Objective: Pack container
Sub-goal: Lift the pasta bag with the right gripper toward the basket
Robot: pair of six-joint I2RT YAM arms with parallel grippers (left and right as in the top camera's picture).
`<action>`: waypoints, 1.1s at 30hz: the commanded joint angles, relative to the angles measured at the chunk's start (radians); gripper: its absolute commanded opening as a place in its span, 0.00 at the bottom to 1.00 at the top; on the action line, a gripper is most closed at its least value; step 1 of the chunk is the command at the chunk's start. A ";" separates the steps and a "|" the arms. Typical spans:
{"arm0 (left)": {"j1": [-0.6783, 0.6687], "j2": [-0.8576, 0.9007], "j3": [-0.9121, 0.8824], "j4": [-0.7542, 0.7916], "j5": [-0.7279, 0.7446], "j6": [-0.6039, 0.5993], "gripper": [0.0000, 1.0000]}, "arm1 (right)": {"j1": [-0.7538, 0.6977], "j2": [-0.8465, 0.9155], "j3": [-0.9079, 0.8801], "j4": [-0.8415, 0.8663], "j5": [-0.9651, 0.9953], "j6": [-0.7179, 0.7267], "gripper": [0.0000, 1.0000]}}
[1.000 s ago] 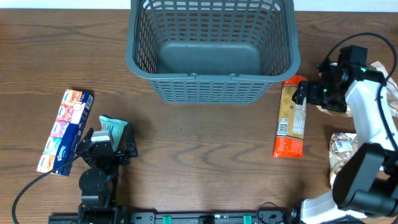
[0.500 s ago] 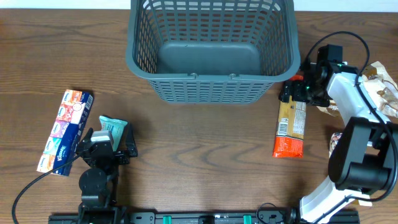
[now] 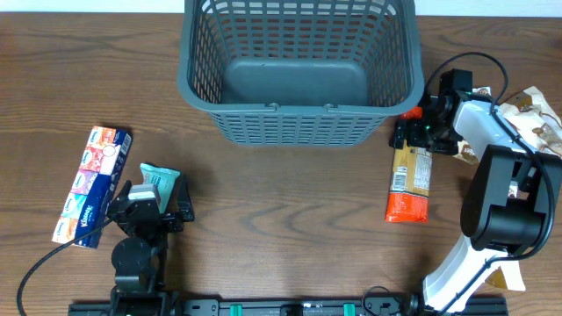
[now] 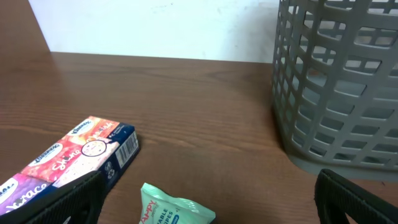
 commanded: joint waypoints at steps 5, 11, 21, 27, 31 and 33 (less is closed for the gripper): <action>-0.004 0.002 -0.018 -0.020 -0.027 -0.002 0.99 | 0.007 0.024 0.011 -0.014 0.000 -0.016 0.91; -0.004 0.002 -0.018 -0.020 -0.027 -0.002 0.99 | 0.007 0.024 0.011 -0.031 0.000 -0.016 0.59; -0.004 0.002 -0.018 -0.020 -0.027 -0.002 0.99 | 0.008 0.024 0.011 -0.031 -0.001 -0.016 0.14; -0.004 0.002 -0.017 -0.020 -0.027 -0.002 0.99 | 0.008 0.023 0.011 -0.031 -0.008 -0.015 0.01; -0.004 0.002 -0.017 -0.020 -0.027 -0.002 0.99 | 0.008 0.022 0.012 -0.029 -0.012 -0.015 0.01; -0.004 0.002 -0.018 -0.020 -0.027 -0.002 0.99 | 0.007 0.016 0.020 -0.029 -0.013 -0.005 0.01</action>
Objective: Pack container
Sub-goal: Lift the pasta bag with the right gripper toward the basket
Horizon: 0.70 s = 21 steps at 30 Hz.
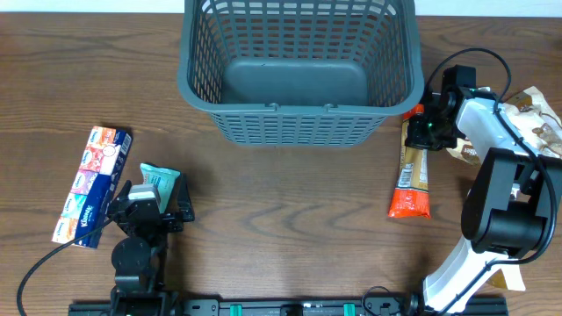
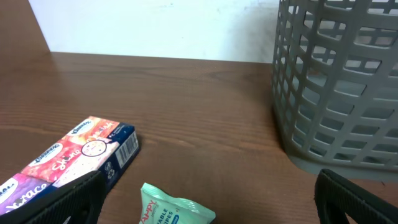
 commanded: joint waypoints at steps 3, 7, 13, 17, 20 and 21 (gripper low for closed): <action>-0.004 0.002 -0.017 -0.021 -0.026 -0.002 0.99 | 0.007 0.010 0.029 -0.005 -0.005 0.018 0.01; -0.004 0.002 -0.017 -0.021 -0.026 -0.002 0.99 | 0.007 -0.046 0.135 -0.035 -0.004 0.017 0.01; -0.004 0.002 -0.017 -0.021 -0.026 -0.002 0.99 | 0.007 -0.139 0.322 -0.051 0.000 0.016 0.01; -0.004 0.002 -0.017 -0.021 -0.026 -0.002 0.99 | 0.008 -0.187 0.431 -0.059 0.000 0.013 0.01; -0.004 0.002 -0.017 -0.021 -0.026 -0.002 0.99 | 0.008 -0.218 0.509 -0.060 0.000 0.008 0.01; -0.004 0.002 -0.017 -0.021 -0.026 -0.002 0.99 | 0.008 -0.226 0.535 -0.060 0.001 0.004 0.01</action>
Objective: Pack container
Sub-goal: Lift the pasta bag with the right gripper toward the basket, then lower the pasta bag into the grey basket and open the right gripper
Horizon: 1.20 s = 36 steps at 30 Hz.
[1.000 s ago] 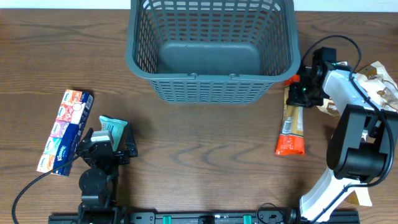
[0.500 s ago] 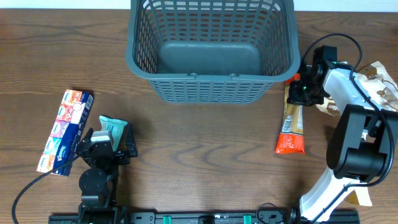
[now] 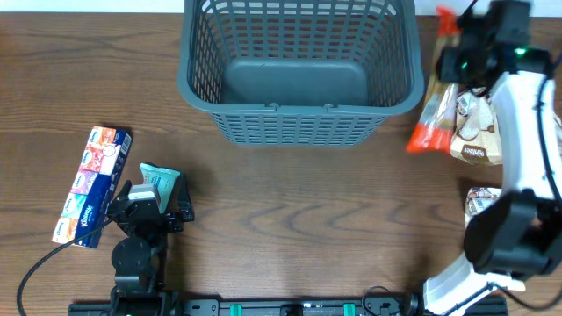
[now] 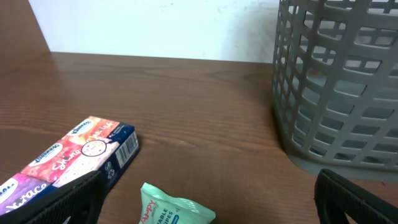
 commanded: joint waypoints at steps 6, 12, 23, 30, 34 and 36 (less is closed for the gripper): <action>-0.004 0.002 -0.017 -0.021 -0.026 -0.002 0.98 | 0.008 -0.113 0.213 0.001 0.014 -0.014 0.01; -0.004 0.002 -0.017 -0.021 -0.025 -0.002 0.99 | 0.044 -0.117 0.323 0.013 -0.045 -0.200 0.01; -0.004 0.002 -0.017 -0.024 -0.015 -0.002 0.99 | 0.322 -0.116 0.478 0.148 -0.069 -0.585 0.01; -0.004 0.002 -0.017 -0.024 -0.015 -0.002 0.99 | 0.512 -0.098 0.497 0.206 -0.070 -0.808 0.01; -0.004 0.002 -0.017 -0.024 -0.015 -0.002 0.99 | 0.555 -0.047 0.497 0.131 -0.089 -0.880 0.01; -0.004 0.002 -0.017 -0.024 -0.015 -0.002 0.99 | 0.564 -0.012 0.497 0.063 -0.100 -0.944 0.01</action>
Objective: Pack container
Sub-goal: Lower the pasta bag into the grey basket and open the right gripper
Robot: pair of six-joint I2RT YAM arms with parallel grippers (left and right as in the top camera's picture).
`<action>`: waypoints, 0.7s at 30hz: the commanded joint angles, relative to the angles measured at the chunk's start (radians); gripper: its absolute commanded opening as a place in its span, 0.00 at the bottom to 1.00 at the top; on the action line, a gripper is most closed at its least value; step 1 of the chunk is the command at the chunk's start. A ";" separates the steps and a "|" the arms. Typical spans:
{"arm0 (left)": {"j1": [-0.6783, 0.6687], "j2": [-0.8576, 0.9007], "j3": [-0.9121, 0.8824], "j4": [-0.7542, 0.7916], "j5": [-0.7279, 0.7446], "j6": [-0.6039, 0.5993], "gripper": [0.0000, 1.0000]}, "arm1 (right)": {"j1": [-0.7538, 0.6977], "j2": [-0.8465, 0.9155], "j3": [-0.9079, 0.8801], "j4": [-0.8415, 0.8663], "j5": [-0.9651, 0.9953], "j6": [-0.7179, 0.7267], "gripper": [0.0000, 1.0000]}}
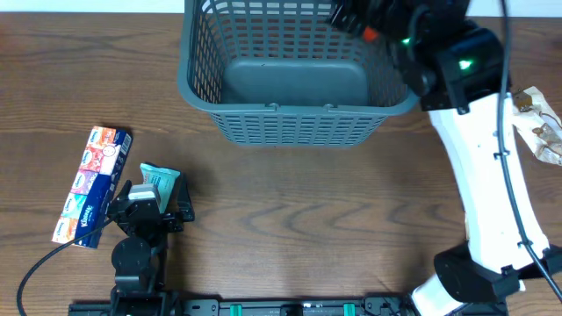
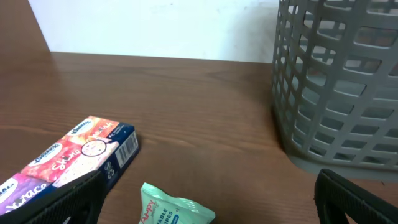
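Note:
The grey slatted basket (image 1: 299,123) stands at the back middle of the table; its wall (image 2: 336,81) fills the right of the left wrist view. My right gripper (image 1: 353,16) is raised over the basket's back right part, shut on the orange snack bar (image 1: 371,35), of which only an orange tip shows. My left gripper (image 1: 149,207) rests low at the front left, open, its dark fingers (image 2: 68,199) on either side of a mint-green wipes packet (image 2: 174,208). A long colourful box (image 1: 92,184) lies just to its left.
Crinkled snack bags (image 1: 540,123) lie at the right edge of the table. The right arm's white link (image 1: 483,158) spans the table from the front right up to the basket. A black cable (image 1: 53,254) trails from the left arm.
My right gripper has moved left with the orange bar, from beside the basket's right rim to above its back right part. The left arm and its objects are unmoved.
First the orange bar lay flat on the table right of the basket, my right gripper at its far end. It then sat slightly shifted, then hung lifted beside the basket's right rim. Now it is above the basket. The left gripper stayed open throughout.

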 commanded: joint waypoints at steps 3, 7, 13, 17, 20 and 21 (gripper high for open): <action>-0.004 0.002 -0.017 -0.024 -0.016 -0.002 0.99 | 0.003 0.087 0.039 -0.097 -0.001 -0.172 0.01; -0.004 0.002 -0.017 -0.024 -0.016 -0.002 0.99 | -0.003 0.161 0.039 -0.192 -0.001 -0.172 0.01; -0.004 0.002 -0.017 -0.024 -0.016 -0.002 0.99 | -0.003 0.285 0.039 -0.289 -0.001 -0.172 0.01; -0.004 0.002 -0.017 -0.024 -0.016 -0.002 0.99 | -0.003 0.355 0.039 -0.327 -0.001 -0.172 0.01; -0.004 0.002 -0.017 -0.024 -0.016 -0.002 0.99 | -0.003 0.397 0.039 -0.352 0.004 -0.172 0.01; -0.004 0.002 -0.017 -0.024 -0.016 -0.002 0.99 | -0.003 0.409 0.039 -0.363 0.012 -0.172 0.01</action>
